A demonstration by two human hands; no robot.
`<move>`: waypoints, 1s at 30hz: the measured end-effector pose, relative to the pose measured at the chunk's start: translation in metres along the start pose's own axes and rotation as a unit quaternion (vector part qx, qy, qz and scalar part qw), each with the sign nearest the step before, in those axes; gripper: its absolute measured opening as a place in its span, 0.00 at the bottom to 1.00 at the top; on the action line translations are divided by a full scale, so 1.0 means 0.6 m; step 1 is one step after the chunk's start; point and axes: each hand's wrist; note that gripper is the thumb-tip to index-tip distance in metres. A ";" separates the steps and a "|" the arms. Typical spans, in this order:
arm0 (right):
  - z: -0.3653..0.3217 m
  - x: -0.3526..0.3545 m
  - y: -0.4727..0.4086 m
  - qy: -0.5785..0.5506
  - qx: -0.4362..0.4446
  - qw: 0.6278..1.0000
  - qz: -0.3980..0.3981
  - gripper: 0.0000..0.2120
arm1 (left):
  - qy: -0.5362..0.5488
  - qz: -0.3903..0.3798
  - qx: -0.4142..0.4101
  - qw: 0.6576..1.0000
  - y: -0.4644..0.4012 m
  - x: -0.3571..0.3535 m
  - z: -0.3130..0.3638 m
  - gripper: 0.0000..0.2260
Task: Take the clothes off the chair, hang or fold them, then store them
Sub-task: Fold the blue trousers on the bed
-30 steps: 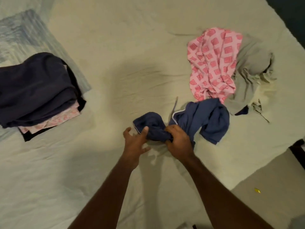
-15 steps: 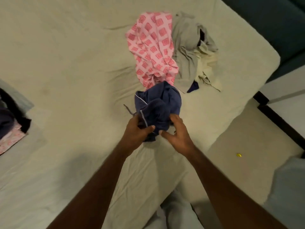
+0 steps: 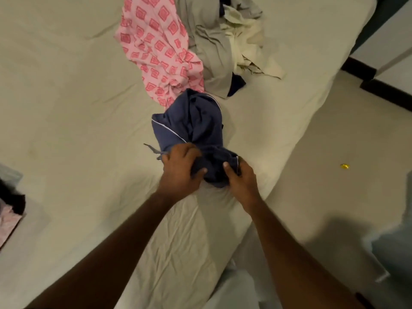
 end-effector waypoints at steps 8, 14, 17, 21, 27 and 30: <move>0.052 0.023 -0.017 -0.212 -0.093 0.973 0.013 0.07 | -0.069 0.048 -0.012 0.996 -0.003 0.015 -0.049 0.21; 0.059 0.029 0.010 -0.230 -0.071 0.969 0.048 0.07 | -0.077 -0.040 0.073 0.994 0.030 0.051 -0.058 0.25; 0.073 0.021 0.017 -0.227 -0.066 0.969 0.068 0.09 | -0.031 -0.079 0.071 0.994 0.030 0.069 -0.068 0.29; 0.095 0.012 0.000 -0.217 -0.051 0.970 0.094 0.11 | 0.002 -0.131 0.041 0.991 0.031 0.052 -0.094 0.35; 0.111 -0.005 -0.015 -0.172 0.013 0.970 0.169 0.12 | 0.029 -0.056 -0.062 0.996 0.010 0.003 -0.130 0.28; 0.092 -0.011 0.008 -0.204 0.037 0.957 0.201 0.09 | 0.055 -0.044 -0.082 0.994 -0.006 -0.016 -0.155 0.29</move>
Point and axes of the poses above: each hand's wrist, its own y-axis away from the middle knuckle, its own x-axis out of the back of the hand, z = x × y, and after that the axes turned 10 degrees about z, right-handed
